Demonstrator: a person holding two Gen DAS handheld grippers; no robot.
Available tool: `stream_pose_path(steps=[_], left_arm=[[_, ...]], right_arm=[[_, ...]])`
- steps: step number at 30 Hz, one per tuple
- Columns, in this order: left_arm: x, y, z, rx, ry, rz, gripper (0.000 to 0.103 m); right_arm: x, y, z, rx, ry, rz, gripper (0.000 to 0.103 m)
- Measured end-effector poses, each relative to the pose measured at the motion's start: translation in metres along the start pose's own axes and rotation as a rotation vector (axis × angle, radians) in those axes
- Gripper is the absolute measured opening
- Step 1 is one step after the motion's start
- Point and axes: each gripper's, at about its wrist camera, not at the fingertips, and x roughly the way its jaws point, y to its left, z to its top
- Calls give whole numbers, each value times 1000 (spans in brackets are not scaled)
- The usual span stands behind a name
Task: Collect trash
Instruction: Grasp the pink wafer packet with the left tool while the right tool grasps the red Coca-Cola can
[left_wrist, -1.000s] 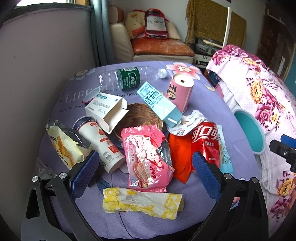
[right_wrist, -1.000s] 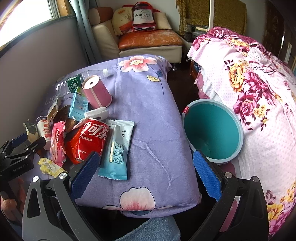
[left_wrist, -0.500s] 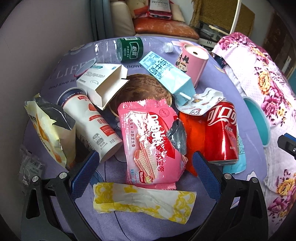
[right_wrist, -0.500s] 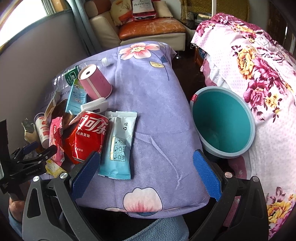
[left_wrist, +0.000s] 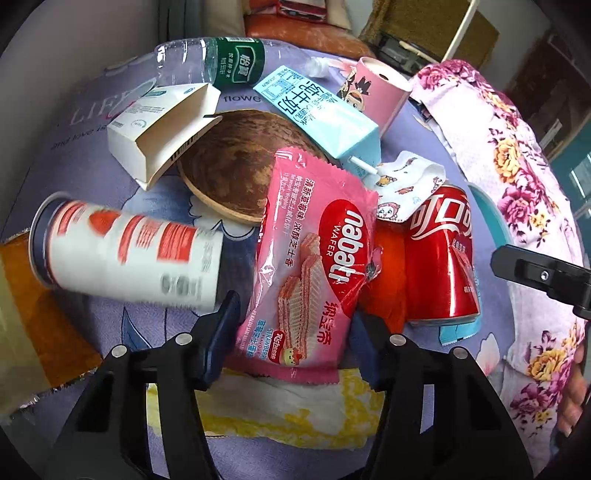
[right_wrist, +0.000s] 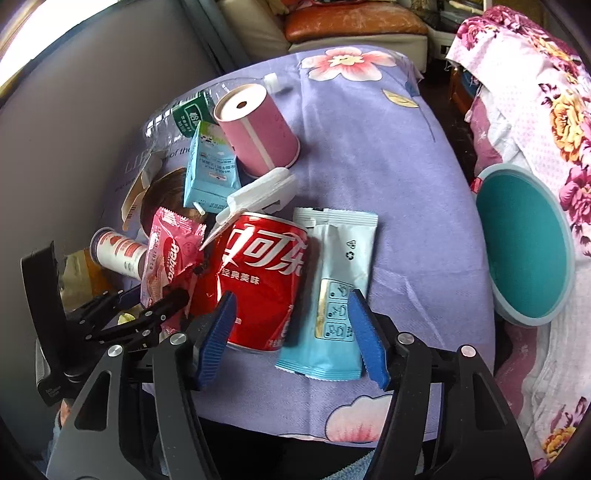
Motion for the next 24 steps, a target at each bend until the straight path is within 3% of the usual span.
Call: stream_pose_path(steps=[6,13,14,16,24], left_arm=[[3,7,2,-14,16,-41,59],[7,6,9,-15,5,-33,64],[6,5,9,-9,0,-27,60],[0,4,10,-7,-15,-25,46],[-38,11,17,-26,-72,-54,40]], right_arm=[[24,17,11,-30,51,12,72],[55,23,17,-21,117,18,69],[55,24,17,-23,111,19,60],[51,27,16,-32,103,40,60],[22,25,18,-47,54,83,60]])
